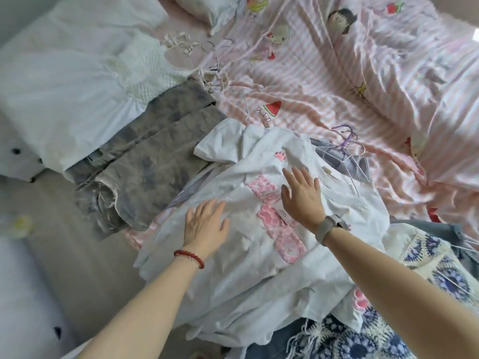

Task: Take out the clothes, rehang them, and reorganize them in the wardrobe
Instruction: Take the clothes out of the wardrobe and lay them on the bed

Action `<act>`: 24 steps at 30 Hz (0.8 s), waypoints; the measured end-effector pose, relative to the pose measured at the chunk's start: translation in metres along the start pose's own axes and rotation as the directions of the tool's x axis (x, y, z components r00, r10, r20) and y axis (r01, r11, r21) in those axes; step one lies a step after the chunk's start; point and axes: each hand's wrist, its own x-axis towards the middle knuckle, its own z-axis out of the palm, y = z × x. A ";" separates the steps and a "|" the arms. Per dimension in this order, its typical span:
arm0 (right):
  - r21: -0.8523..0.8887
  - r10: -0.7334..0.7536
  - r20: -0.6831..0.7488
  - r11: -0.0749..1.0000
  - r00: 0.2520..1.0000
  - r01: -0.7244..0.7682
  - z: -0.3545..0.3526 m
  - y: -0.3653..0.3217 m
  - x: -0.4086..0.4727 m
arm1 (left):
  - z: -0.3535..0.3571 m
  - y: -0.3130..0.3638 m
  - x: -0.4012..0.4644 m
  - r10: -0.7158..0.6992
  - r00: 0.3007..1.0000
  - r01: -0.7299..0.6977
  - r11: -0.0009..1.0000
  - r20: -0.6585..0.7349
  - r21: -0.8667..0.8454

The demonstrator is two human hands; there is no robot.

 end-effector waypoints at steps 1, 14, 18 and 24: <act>0.006 -0.037 -0.008 0.999 0.999 0.037 0.000 -0.020 -0.005 | -0.012 -0.011 -0.009 -0.026 0.999 0.025 1.000 -0.047 -0.013; 0.083 -0.758 0.183 0.646 0.626 0.759 0.055 -0.304 -0.229 | -0.075 -0.183 -0.339 -0.584 0.735 0.547 0.811 -0.346 -0.206; 0.086 -0.888 0.251 0.417 0.386 0.905 0.086 -0.389 -0.318 | -0.076 -0.225 -0.469 -0.723 0.551 0.682 0.678 -0.417 -0.274; 0.213 -0.950 0.311 0.099 0.028 0.972 0.137 -0.502 -0.475 | -0.070 -0.260 -0.677 -0.856 0.145 0.848 0.366 -0.497 -0.383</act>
